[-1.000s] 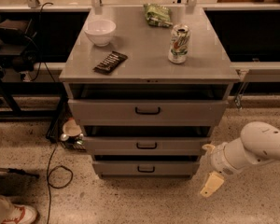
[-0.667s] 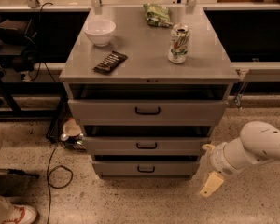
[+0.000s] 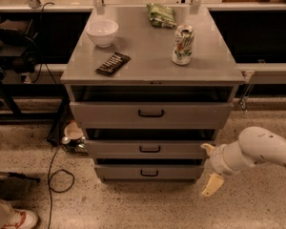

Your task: Open middle drawer

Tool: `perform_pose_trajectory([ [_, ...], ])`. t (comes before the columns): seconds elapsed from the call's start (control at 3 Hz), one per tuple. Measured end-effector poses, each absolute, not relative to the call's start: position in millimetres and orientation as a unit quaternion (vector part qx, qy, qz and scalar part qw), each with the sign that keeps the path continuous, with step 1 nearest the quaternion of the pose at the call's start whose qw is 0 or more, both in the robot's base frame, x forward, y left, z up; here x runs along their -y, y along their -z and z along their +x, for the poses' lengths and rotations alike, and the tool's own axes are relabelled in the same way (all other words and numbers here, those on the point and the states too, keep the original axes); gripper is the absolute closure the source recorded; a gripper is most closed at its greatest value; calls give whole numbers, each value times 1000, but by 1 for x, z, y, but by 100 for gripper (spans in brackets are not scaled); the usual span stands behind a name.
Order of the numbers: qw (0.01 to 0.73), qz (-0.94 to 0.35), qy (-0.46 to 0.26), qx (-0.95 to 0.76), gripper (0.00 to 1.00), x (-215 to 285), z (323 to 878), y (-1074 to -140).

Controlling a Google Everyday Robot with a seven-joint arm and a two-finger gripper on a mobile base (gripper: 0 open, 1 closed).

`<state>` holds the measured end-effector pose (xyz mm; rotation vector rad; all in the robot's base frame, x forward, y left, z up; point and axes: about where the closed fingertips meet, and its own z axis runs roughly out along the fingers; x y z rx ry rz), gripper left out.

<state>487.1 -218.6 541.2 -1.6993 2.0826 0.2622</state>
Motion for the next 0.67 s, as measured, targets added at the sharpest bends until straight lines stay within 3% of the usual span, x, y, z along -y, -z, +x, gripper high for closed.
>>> perform_pose_trajectory([
  [0.67, 238, -658, -48, -713, 0, 219, 550, -497],
])
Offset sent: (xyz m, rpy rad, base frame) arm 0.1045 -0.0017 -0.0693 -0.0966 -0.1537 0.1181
